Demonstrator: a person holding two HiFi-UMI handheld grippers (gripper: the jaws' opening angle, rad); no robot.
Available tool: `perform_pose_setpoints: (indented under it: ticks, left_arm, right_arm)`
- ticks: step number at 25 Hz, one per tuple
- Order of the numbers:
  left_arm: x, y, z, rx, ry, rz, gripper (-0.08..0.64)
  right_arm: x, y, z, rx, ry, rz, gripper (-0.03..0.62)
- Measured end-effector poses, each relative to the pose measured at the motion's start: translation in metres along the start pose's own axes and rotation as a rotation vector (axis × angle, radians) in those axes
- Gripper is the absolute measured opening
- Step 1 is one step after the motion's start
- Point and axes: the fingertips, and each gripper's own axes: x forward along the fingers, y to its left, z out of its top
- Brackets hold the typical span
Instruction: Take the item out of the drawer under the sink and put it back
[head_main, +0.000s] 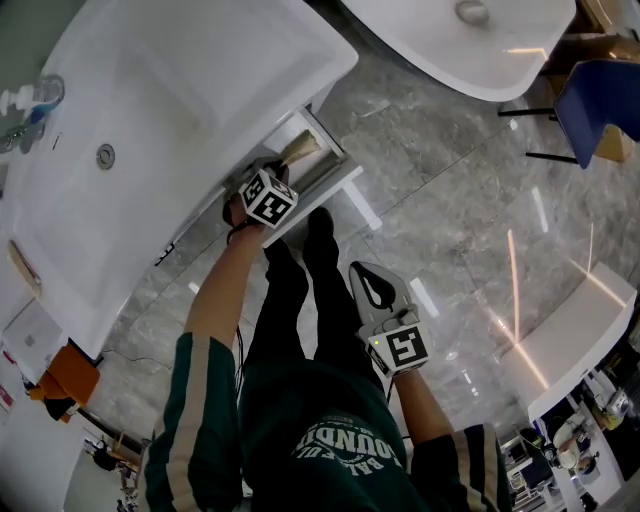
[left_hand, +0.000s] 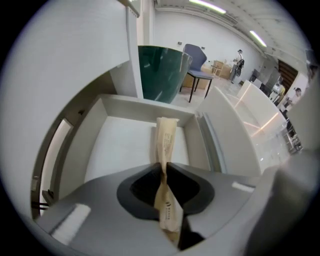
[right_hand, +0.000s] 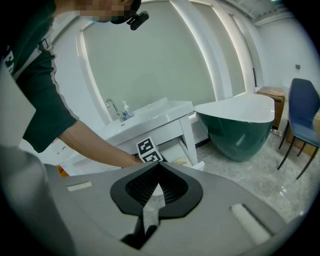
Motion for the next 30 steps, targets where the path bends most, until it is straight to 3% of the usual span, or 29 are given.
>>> perform_pose_setpoints:
  ticks: [8,14,19,30]
  left_arm:
    - [-0.057,-0.015,0.011,-0.048,-0.080,-0.005,0.091]
    - [-0.120,-0.031,0.024,-0.056,-0.166,0.002,0.091]
    - [-0.177,-0.040,0.023,-0.110,-0.234,0.013,0.091]
    - [-0.327,-0.032,0.017,-0.235,-0.446,0.134,0.091]
  right_arm:
    - [0.000,0.020,0.027,-0.023,-0.047,0.036,0.002]
    - [-0.005,0.042,0.055,-0.068,-0.072,0.068,0.002]
    - [-0.010,0.057,0.076,-0.108,-0.080,0.085,0.002]
    - [-0.016,0.116,0.154,-0.233,-0.166,0.174,0.002]
